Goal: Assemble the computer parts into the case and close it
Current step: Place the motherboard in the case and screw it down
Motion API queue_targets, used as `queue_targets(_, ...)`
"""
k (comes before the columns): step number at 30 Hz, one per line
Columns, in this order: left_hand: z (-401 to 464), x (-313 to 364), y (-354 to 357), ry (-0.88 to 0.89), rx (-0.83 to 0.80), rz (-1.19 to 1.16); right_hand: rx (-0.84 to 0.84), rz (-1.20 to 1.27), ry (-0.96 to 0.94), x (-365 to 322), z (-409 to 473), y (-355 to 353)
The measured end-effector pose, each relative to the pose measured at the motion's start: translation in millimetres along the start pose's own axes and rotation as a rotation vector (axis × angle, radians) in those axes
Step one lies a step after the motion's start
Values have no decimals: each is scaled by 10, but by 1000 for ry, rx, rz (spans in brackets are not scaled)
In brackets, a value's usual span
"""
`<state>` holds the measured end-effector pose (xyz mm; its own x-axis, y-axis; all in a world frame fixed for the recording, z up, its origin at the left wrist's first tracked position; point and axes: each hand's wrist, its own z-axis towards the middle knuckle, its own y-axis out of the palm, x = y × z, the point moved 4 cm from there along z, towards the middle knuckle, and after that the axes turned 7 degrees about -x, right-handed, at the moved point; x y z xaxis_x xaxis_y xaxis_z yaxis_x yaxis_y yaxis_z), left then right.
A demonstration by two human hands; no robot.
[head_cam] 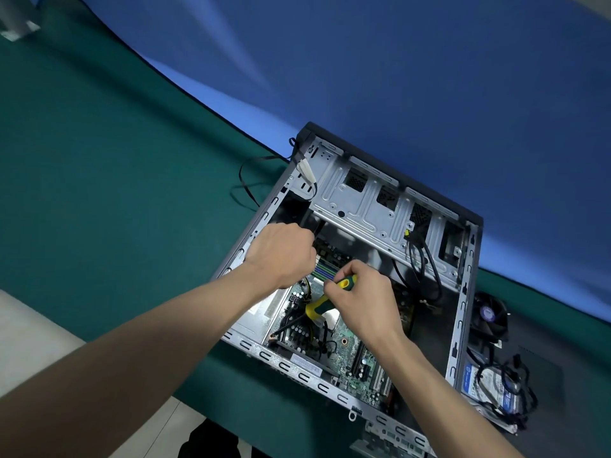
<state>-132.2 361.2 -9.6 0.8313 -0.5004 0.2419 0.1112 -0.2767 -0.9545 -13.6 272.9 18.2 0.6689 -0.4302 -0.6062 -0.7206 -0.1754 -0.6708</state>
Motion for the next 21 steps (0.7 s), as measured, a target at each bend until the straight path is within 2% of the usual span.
queue_targets(6, 5, 0, -1, 1, -7, -4, 1, -14, -33, -41, -25, 30)
queue_targets(17, -13, 11, -4, 14, 4, -15, -49, -181, -118, -204, -193, 93)
queue_targets(21, -26, 1, -17, 11, 14, -36, -169, -214, -170, -319, -241, 81)
